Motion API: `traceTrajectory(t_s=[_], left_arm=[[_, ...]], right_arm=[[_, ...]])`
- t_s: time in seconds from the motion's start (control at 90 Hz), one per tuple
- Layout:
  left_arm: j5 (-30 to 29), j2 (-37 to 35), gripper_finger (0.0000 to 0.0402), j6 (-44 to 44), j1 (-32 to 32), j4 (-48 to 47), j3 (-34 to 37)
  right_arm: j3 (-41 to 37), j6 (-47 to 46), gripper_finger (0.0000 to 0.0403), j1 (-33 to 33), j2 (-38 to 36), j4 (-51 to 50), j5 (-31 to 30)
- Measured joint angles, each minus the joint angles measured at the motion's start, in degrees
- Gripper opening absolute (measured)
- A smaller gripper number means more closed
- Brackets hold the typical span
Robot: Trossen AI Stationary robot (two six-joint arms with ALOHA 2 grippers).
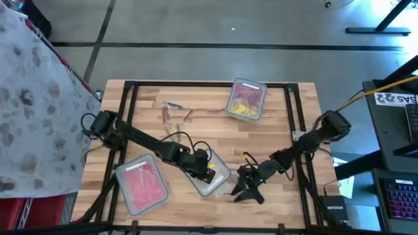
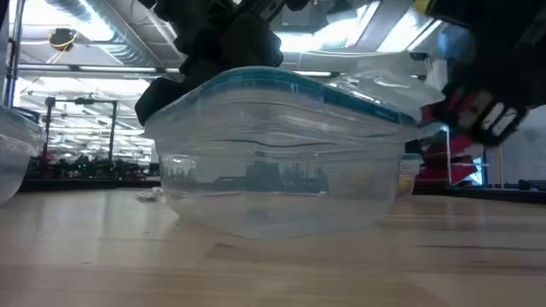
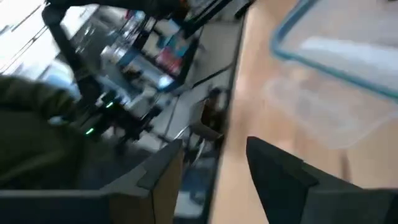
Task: Sort candy
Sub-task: Open the square transparent bin
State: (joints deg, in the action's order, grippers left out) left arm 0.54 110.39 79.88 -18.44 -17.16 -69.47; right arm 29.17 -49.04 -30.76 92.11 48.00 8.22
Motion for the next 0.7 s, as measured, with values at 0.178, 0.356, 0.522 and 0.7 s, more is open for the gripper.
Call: traceTrajectory(t_s=[0.178, 0.356, 0.522, 0.7], left_arm=[[-5.0, 0.7, 0.0, 6.4, 0.3, 2.4, 0.0], [-20.4, 0.6, 0.0, 13.5, 1.5, 3.6, 0.2], [-34.5, -4.4, 0.0, 11.8, 2.9, 2.3, 1.1], [-37.3, -10.9, 0.0001, 4.5, 3.5, 3.5, -0.6]], right_arm=[[0.0, 2.3, 0.0166, 0.6, -13.8, -16.9, -4.3], [0.0, 3.3, 0.0166, 2.2, -23.7, -31.4, -12.8], [-0.1, 3.0, 0.0166, 4.9, -27.1, -37.6, -12.2], [0.0, 2.7, 0.0166, 7.1, -27.1, -37.5, -12.1]])
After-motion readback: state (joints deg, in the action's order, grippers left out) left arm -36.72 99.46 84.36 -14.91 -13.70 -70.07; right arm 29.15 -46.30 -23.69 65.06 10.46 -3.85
